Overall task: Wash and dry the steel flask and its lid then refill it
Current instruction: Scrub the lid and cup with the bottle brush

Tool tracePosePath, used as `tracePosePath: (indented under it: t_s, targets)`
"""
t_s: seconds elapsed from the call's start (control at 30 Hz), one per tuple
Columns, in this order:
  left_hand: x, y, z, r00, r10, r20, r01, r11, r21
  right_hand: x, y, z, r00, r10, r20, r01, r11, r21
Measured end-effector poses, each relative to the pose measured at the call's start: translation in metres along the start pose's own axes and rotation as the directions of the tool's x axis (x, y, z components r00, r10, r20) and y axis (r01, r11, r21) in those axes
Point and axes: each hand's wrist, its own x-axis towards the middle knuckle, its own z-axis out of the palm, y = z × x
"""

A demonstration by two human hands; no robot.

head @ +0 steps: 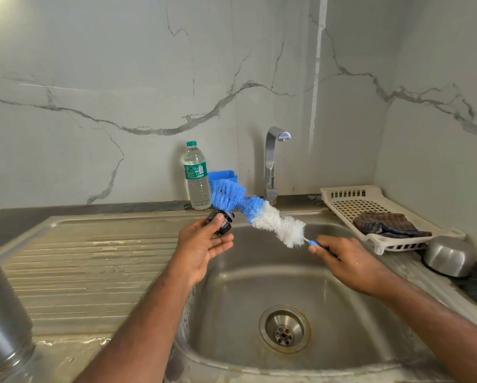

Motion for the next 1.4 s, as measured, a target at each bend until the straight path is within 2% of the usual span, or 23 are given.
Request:
tracePosePath:
  t_s: [0.13,0.37,0.57,0.63,0.73,0.77,0.9,1.1,1.2,1.27,1.4]
  targets:
    - [0.001,0.001,-0.001,0.998,0.021,-0.057,-0.024,0.998,-0.054,-0.001,-0.002,-0.001,1.0,0.008,0.014,-0.008,0.999,-0.036]
    - [0.005,0.007,-0.003,0.994,0.012,-0.11,-0.033,0.982,-0.188,-0.004,-0.008,-0.008,0.999,0.039,0.011,-0.035,0.976,-0.217]
    - [0.001,-0.002,0.005,0.996,0.092,-0.01,-0.09,0.987,0.131,-0.003,-0.014,-0.006,0.999,0.019,-0.037,-0.031,0.926,-0.377]
    - [0.001,0.001,0.006,0.993,0.11,-0.038,-0.105,0.989,0.107,-0.003,-0.013,-0.007,0.999,0.002,-0.042,-0.017,0.93,-0.366]
    - [0.004,0.009,-0.002,0.987,0.092,-0.131,-0.102,0.992,-0.07,-0.005,-0.008,-0.011,0.999,0.0,-0.041,-0.015,0.928,-0.372]
    - [0.005,0.01,-0.004,0.986,0.09,-0.139,-0.101,0.992,-0.07,-0.005,-0.007,-0.012,0.999,0.001,-0.037,-0.015,0.924,-0.382]
    - [0.002,0.0,0.005,0.99,0.129,-0.053,-0.122,0.986,0.113,-0.003,-0.01,-0.007,0.999,-0.005,-0.052,-0.015,0.925,-0.379]
    - [0.005,0.007,-0.004,0.984,0.117,-0.136,-0.128,0.988,-0.081,-0.004,-0.004,-0.01,0.997,-0.014,-0.075,-0.014,0.932,-0.361]
    - [0.002,0.001,0.002,0.982,0.16,-0.103,-0.153,0.986,0.074,-0.002,-0.009,-0.002,0.998,-0.007,-0.067,-0.018,0.932,-0.363]
    - [0.003,0.0,0.005,0.978,0.183,-0.101,-0.173,0.979,0.104,-0.001,-0.01,-0.002,0.997,0.002,-0.071,-0.026,0.94,-0.34]
    - [0.005,0.005,0.001,0.976,0.146,-0.159,-0.16,0.984,-0.076,-0.004,-0.007,-0.009,0.997,0.002,-0.076,-0.028,0.942,-0.333]
